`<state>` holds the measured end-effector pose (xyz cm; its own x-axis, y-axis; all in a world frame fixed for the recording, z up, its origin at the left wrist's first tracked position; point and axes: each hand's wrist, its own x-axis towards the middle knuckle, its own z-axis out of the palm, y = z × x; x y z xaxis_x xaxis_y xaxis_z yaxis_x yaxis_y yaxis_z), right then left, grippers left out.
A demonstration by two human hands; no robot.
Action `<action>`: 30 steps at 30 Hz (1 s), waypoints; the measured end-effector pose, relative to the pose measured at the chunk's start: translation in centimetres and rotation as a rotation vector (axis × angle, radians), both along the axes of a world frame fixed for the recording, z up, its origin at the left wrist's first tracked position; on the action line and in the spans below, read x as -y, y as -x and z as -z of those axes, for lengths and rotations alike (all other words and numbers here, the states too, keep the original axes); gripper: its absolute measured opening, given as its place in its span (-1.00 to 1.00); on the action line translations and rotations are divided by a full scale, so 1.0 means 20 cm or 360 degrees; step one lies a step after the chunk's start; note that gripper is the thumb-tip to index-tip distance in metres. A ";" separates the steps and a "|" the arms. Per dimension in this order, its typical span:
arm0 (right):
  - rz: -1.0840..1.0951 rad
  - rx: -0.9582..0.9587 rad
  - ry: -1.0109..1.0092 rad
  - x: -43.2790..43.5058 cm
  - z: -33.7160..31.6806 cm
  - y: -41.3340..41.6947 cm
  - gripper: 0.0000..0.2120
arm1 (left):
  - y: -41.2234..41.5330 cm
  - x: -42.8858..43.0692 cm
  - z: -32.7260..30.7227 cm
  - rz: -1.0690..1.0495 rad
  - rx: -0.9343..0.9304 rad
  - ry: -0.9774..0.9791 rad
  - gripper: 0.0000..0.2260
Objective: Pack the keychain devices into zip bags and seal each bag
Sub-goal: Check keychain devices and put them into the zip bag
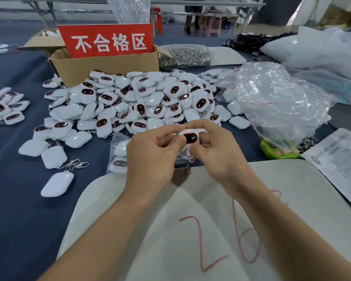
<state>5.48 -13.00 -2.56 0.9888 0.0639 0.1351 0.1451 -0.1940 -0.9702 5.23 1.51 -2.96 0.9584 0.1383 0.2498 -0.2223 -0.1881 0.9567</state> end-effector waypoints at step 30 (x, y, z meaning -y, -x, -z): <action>-0.0129 -0.0381 -0.0631 0.07 -0.04 0.00 -0.72 | -0.01 -0.03 0.02 0.0139 0.0016 -0.0065 -0.72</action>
<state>5.49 -14.42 -1.79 0.9890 0.1319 -0.0664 -0.0922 0.2009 -0.9753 5.46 2.12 -3.28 0.9637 0.0440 0.2633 -0.2491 -0.2063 0.9462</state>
